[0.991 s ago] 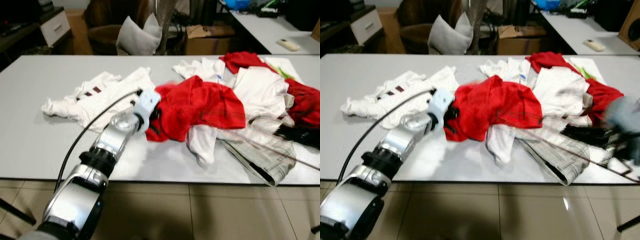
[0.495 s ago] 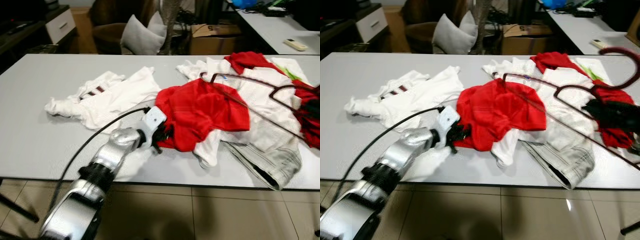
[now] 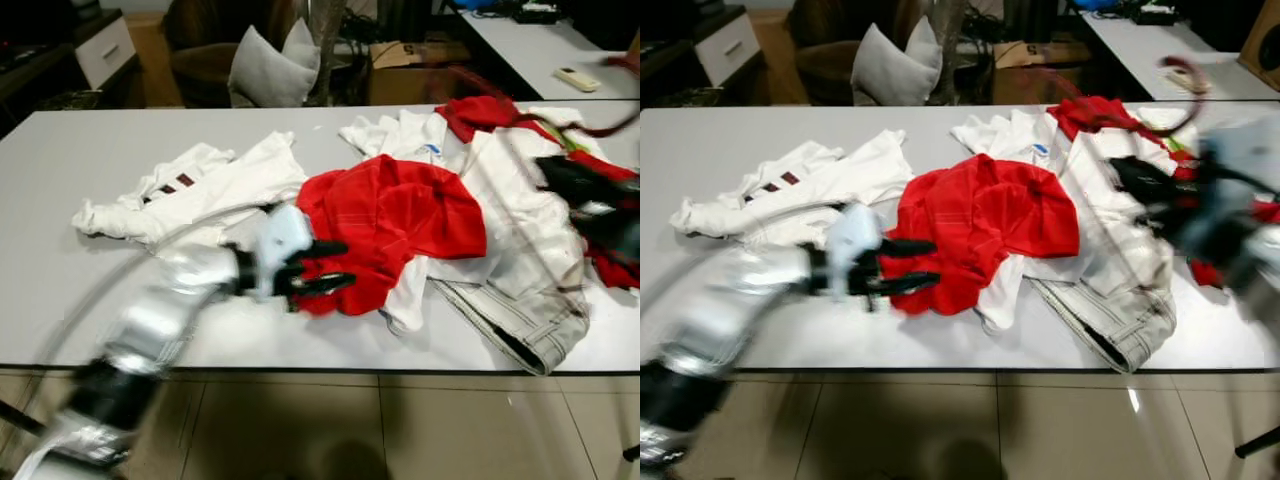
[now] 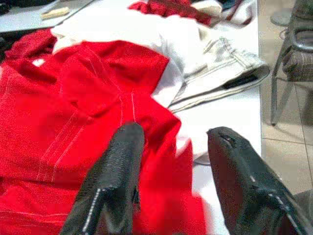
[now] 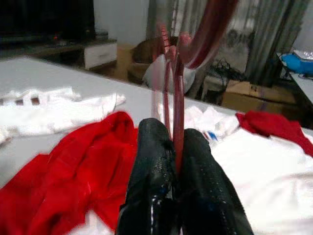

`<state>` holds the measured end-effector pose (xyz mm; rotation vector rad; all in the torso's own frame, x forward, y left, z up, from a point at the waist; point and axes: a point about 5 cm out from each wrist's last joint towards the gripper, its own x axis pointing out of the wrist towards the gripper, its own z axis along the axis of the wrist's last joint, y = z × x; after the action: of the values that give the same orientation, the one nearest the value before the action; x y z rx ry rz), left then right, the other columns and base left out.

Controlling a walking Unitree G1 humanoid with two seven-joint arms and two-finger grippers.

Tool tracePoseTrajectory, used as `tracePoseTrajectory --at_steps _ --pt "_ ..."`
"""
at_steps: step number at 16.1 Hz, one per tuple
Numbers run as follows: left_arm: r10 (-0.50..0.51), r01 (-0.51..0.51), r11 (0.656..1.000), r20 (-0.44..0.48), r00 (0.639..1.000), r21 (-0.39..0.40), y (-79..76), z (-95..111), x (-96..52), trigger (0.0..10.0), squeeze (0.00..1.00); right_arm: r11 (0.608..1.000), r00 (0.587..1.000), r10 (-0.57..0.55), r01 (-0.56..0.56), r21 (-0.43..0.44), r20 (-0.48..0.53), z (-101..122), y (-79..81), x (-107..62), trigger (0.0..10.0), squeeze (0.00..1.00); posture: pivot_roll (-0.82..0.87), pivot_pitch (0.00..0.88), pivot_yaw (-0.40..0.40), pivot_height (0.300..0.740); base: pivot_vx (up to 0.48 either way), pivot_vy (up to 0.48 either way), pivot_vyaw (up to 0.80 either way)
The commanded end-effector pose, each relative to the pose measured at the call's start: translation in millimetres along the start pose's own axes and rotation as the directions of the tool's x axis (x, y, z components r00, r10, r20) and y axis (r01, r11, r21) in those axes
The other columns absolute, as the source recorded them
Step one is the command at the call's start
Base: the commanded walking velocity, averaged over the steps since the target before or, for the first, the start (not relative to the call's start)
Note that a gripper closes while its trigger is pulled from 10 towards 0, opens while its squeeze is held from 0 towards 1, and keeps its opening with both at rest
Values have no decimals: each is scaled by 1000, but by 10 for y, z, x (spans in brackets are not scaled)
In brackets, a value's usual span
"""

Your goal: Hang hanger

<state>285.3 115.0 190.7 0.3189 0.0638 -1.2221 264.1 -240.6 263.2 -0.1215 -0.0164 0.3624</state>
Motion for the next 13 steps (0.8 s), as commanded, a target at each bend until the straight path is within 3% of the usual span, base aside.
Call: tracePoseTrajectory --at_steps 1,2,3,4,5,6,7,9,11,13 --pt "65 -61 997 89 994 -48 50 157 -119 10000 1000 999 995 -34 36 -11 96 153 90 93 10000 0 -55 0 44 740 0 0 0" --pt "138 -128 989 144 980 -75 105 224 -172 10000 1000 998 987 -64 64 2 144 208 128 148 10000 0 -55 0 44 740 0 0 0" --pt "312 -300 950 203 928 -90 228 288 -256 10000 1000 994 975 -106 104 19 194 274 196 224 10000 0 -55 0 44 740 0 0 0" --pt "481 -464 876 184 857 -131 352 246 -343 10000 1000 994 971 -102 94 45 218 295 306 295 10000 0 -55 0 44 740 0 0 0" --pt "596 -575 802 142 791 -164 413 170 -426 10000 435 993 974 -100 85 80 205 233 430 359 10000 0 -23 0 29 740 0 0 0" --pt "631 -609 773 115 768 -178 424 134 -456 10000 435 992 976 -102 85 95 193 194 478 380 10000 0 -23 0 29 740 0 0 0" --pt "708 -689 698 45 705 -195 437 -3 -520 10000 0 982 980 -158 142 126 124 32 532 406 10000 0 -14 0 29 740 0 0 0" --pt "762 -755 630 -46 646 -183 326 -246 -586 10000 0 963 965 -247 236 127 82 -124 627 403 10000 0 -11 0 32 740 0 367 0" --pt "774 -773 604 -85 627 -197 267 -330 -571 10000 0 965 960 -263 260 44 94 -148 679 403 10000 0 -8 0 37 740 0 392 0" --pt "772 -776 603 -112 626 -185 232 -386 -499 10000 0 972 967 -235 234 29 100 -205 785 417 10000 0 -18 0 44 740 0 388 0"
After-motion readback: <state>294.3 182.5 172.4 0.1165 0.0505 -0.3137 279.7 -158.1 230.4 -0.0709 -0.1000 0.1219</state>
